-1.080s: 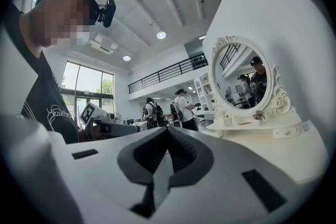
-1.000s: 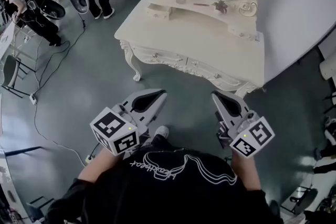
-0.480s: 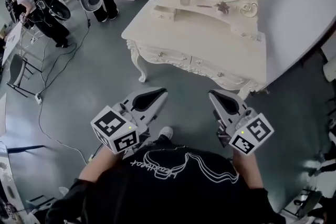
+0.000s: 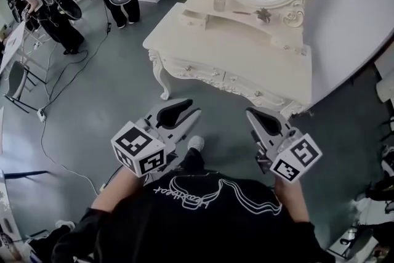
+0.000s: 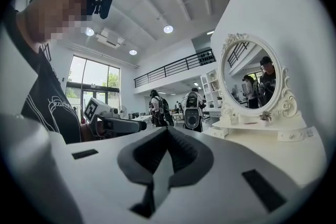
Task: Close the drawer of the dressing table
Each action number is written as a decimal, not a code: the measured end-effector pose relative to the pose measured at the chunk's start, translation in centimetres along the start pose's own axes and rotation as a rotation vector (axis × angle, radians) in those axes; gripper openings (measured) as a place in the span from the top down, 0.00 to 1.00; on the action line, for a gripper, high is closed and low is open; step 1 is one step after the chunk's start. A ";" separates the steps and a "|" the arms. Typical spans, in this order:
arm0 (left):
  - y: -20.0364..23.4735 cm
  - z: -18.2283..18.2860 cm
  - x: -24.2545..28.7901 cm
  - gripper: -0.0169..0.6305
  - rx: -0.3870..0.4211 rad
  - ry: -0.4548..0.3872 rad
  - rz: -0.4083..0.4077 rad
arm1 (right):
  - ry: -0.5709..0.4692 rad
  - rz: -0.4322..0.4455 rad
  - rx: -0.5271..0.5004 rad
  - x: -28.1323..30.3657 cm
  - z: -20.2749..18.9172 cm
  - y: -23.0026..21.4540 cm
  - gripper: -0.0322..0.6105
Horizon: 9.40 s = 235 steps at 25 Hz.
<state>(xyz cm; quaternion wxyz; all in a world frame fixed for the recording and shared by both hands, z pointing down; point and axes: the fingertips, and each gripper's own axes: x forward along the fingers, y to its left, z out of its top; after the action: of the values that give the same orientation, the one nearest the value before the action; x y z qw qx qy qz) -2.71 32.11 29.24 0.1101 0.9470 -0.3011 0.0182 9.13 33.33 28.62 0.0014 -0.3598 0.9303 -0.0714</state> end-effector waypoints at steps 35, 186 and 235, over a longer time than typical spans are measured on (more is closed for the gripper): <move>32.7 0.3 18.6 0.68 -0.141 0.135 -0.007 | 0.114 -0.060 0.099 26.6 -0.5 -23.5 0.94; 59.1 -13.0 40.1 0.83 -0.151 0.391 0.429 | 0.295 -0.119 0.304 32.9 -8.2 -45.0 0.95; 37.0 1.8 27.3 0.97 -0.186 0.108 -0.009 | 0.067 -0.015 0.172 32.1 -2.0 -32.0 0.95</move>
<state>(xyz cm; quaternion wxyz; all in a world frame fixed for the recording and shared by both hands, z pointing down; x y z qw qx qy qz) -1.66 -13.13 37.52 0.2137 0.9317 -0.2910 0.0408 6.64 -11.28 36.43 0.0006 -0.3629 0.9175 -0.1630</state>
